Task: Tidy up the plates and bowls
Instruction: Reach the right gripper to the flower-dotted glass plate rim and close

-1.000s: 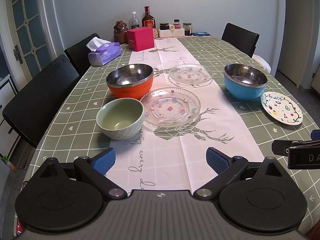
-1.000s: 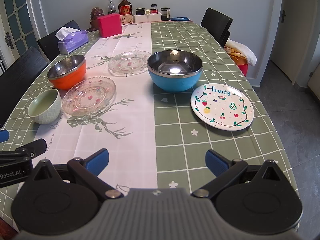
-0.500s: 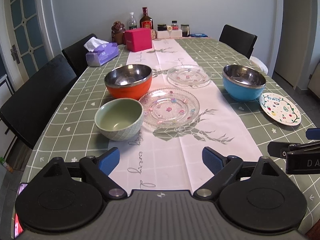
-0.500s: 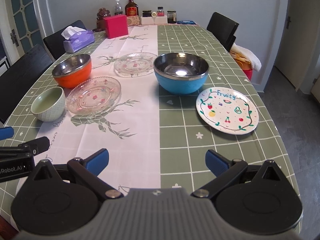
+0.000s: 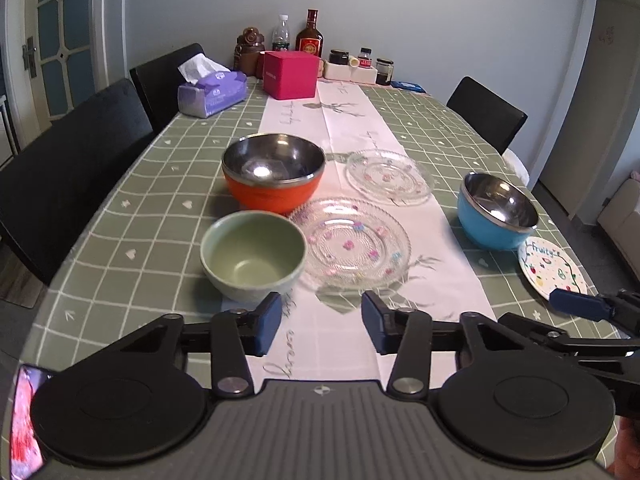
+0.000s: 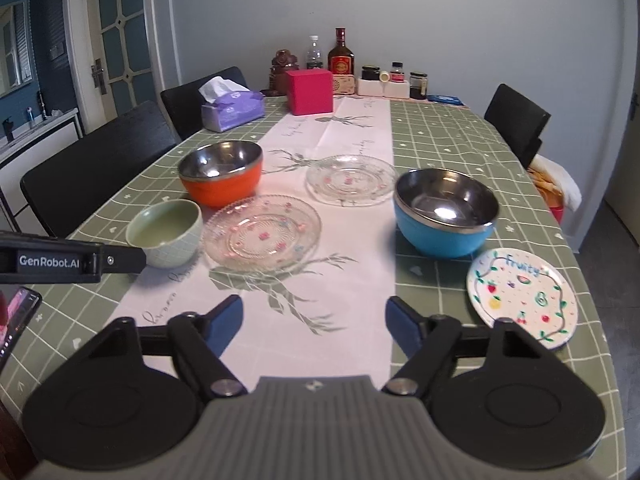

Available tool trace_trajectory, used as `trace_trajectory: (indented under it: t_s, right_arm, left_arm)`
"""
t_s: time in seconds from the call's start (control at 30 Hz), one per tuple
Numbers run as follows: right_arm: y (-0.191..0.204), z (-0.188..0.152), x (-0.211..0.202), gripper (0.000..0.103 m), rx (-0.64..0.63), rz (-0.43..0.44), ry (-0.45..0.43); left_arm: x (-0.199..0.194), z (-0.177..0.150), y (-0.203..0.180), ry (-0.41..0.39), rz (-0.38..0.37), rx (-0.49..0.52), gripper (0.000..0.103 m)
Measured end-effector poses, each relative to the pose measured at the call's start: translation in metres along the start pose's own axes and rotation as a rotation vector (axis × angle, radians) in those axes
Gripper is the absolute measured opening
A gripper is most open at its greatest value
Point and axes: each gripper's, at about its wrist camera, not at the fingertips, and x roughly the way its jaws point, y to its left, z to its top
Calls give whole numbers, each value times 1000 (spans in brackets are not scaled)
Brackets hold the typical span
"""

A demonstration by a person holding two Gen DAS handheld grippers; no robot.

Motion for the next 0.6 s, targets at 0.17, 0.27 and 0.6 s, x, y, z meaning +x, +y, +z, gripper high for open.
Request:
trace_trajectory:
  t_s: [0.17, 0.27, 0.6]
  right_arm:
    - [-1, 17, 26, 50, 25, 35, 23]
    - [-12, 26, 47, 44, 107, 100, 54]
    - [-27, 40, 126, 24, 288, 203, 176]
  left_arm:
    - [12, 16, 2, -2, -64, -19, 29]
    - [21, 20, 3, 2, -88, -42, 21]
    - [46, 19, 3, 51, -138, -99, 20]
